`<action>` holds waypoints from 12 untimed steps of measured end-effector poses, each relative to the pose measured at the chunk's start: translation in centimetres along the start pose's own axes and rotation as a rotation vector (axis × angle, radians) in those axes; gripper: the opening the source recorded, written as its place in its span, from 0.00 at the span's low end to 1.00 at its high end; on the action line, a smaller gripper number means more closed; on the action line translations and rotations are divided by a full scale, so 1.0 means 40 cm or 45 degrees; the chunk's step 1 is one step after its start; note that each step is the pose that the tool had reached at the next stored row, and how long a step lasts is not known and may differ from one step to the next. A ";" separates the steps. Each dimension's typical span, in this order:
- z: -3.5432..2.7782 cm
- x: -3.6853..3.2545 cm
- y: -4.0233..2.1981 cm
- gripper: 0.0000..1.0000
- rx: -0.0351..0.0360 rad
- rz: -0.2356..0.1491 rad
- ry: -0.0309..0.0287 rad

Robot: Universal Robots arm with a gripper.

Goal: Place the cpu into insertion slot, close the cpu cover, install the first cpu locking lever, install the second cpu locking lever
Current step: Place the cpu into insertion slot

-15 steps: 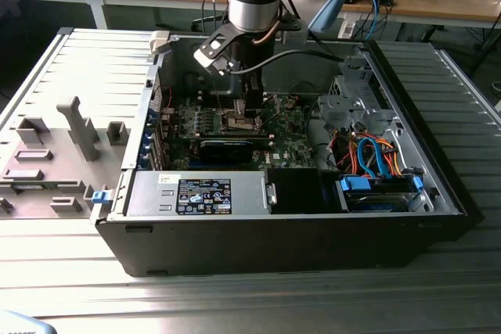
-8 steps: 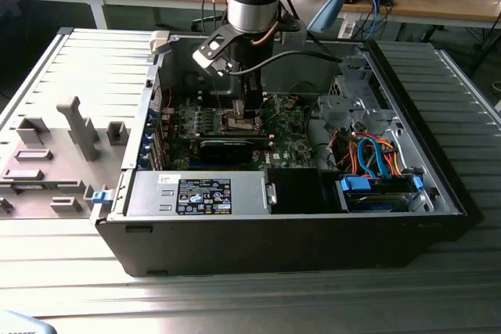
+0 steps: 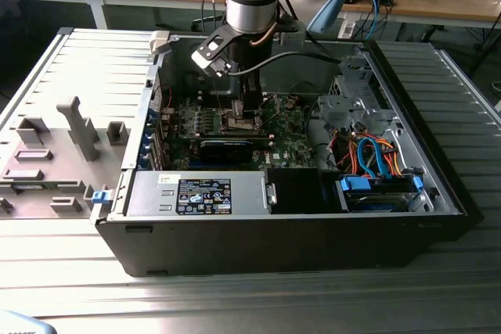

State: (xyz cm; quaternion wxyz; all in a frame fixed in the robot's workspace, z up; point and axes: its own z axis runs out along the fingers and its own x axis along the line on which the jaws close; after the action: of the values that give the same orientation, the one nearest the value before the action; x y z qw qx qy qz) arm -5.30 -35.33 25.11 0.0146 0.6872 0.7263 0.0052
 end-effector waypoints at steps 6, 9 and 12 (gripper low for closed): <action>0.001 0.000 -0.002 0.54 0.0000 0.000 0.0001; 0.002 0.000 -0.004 0.54 0.0000 0.000 0.0000; 0.003 0.000 -0.005 0.54 0.0000 0.000 0.0000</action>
State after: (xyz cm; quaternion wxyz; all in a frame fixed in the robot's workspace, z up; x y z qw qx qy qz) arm -5.50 -35.33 24.99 0.0146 0.6872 0.7263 0.0052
